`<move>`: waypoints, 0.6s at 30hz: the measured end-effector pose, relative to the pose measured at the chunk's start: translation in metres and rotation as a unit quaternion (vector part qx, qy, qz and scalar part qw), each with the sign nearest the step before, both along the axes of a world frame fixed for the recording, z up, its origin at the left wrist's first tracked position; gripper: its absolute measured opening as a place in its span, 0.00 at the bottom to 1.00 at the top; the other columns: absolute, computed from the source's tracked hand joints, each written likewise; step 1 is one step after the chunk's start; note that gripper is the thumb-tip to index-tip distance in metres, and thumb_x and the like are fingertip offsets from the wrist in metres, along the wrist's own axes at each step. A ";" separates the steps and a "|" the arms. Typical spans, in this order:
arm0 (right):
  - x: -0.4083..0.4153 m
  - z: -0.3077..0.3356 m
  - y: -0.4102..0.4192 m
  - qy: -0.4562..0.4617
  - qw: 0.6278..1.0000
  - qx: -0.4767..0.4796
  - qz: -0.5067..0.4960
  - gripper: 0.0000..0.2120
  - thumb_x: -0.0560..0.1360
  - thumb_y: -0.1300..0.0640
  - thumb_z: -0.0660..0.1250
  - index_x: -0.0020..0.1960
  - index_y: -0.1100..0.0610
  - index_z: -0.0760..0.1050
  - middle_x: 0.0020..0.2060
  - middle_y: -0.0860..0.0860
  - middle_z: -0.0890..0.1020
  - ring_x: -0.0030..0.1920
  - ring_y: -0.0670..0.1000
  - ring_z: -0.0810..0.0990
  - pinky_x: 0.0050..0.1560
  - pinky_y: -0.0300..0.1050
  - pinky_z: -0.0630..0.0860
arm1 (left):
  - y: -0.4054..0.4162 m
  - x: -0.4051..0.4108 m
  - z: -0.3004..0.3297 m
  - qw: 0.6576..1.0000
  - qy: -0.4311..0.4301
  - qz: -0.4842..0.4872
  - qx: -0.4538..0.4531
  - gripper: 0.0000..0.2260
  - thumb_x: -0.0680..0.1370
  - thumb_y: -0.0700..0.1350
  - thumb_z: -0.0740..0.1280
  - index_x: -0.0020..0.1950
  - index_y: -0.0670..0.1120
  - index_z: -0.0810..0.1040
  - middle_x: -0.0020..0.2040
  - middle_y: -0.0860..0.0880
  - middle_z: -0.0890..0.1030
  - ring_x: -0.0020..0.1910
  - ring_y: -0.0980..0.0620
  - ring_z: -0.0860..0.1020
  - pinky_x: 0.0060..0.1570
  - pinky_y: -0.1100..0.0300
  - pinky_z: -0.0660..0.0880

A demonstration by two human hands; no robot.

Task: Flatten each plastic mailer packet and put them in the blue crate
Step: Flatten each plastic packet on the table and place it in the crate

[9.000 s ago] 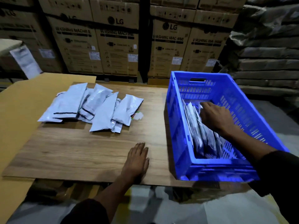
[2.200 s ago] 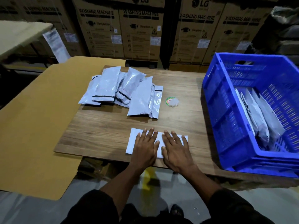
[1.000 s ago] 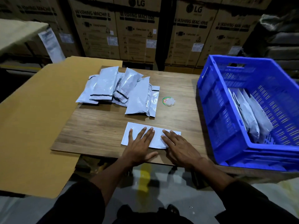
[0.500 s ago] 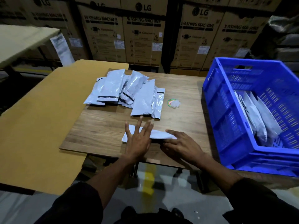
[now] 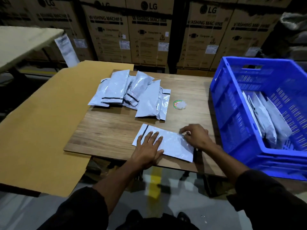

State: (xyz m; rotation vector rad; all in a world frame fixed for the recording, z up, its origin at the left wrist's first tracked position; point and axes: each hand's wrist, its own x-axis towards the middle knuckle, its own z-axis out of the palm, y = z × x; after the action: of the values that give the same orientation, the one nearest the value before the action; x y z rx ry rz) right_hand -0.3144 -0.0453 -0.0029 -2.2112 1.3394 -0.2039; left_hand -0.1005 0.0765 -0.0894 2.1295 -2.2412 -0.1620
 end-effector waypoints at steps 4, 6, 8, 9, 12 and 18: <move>0.014 -0.026 0.035 -0.015 0.985 -0.173 -0.019 0.18 0.73 0.52 0.59 0.57 0.53 0.81 0.51 0.53 0.83 0.56 0.59 0.79 0.57 0.54 0.73 | 0.004 -0.011 -0.005 0.987 -0.023 0.029 -0.156 0.22 0.82 0.56 0.55 0.64 0.45 0.80 0.69 0.45 0.78 0.68 0.43 0.75 0.65 0.32 0.65; 0.018 -0.045 0.055 0.010 0.980 -0.196 0.033 0.21 0.74 0.50 0.55 0.58 0.56 0.80 0.55 0.55 0.83 0.58 0.59 0.79 0.59 0.56 0.74 | -0.003 -0.015 -0.008 0.964 -0.003 0.014 -0.266 0.17 0.84 0.51 0.58 0.58 0.42 0.82 0.63 0.44 0.81 0.64 0.42 0.78 0.65 0.36 0.67; 0.017 -0.062 0.062 0.055 0.977 -0.195 0.068 0.22 0.75 0.51 0.53 0.61 0.57 0.78 0.63 0.55 0.80 0.65 0.60 0.76 0.64 0.59 0.72 | -0.012 -0.023 -0.005 0.946 0.067 -0.027 -0.316 0.18 0.86 0.48 0.57 0.57 0.38 0.82 0.60 0.41 0.83 0.60 0.41 0.81 0.64 0.42 0.71; 0.017 -0.066 0.062 0.067 0.979 -0.180 0.071 0.23 0.74 0.51 0.53 0.63 0.57 0.77 0.66 0.54 0.78 0.67 0.59 0.73 0.67 0.59 0.69 | -0.016 -0.028 -0.002 0.943 0.104 -0.044 -0.313 0.18 0.86 0.47 0.56 0.58 0.36 0.82 0.58 0.40 0.83 0.59 0.41 0.81 0.63 0.44 0.73; 0.014 -0.073 0.059 0.074 0.981 -0.166 0.063 0.29 0.74 0.51 0.52 0.72 0.58 0.70 0.70 0.52 0.74 0.73 0.56 0.68 0.72 0.57 0.61 | -0.024 -0.046 0.006 0.953 0.222 -0.034 -0.202 0.22 0.87 0.49 0.51 0.64 0.35 0.78 0.61 0.39 0.81 0.62 0.41 0.78 0.66 0.51 0.69; 0.016 -0.072 0.061 0.075 0.984 -0.144 0.068 0.33 0.74 0.48 0.50 0.75 0.60 0.67 0.73 0.55 0.71 0.74 0.58 0.66 0.74 0.58 0.59 | -0.021 -0.055 -0.019 0.957 0.234 0.007 -0.171 0.25 0.86 0.53 0.46 0.73 0.40 0.71 0.71 0.44 0.75 0.72 0.46 0.70 0.73 0.52 0.59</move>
State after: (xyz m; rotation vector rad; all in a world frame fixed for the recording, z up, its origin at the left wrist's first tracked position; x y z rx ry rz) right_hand -0.2987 0.0155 -0.0751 -2.5972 1.2968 -0.1935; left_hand -0.1551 0.0560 -0.1080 1.7091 -1.8271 -0.2307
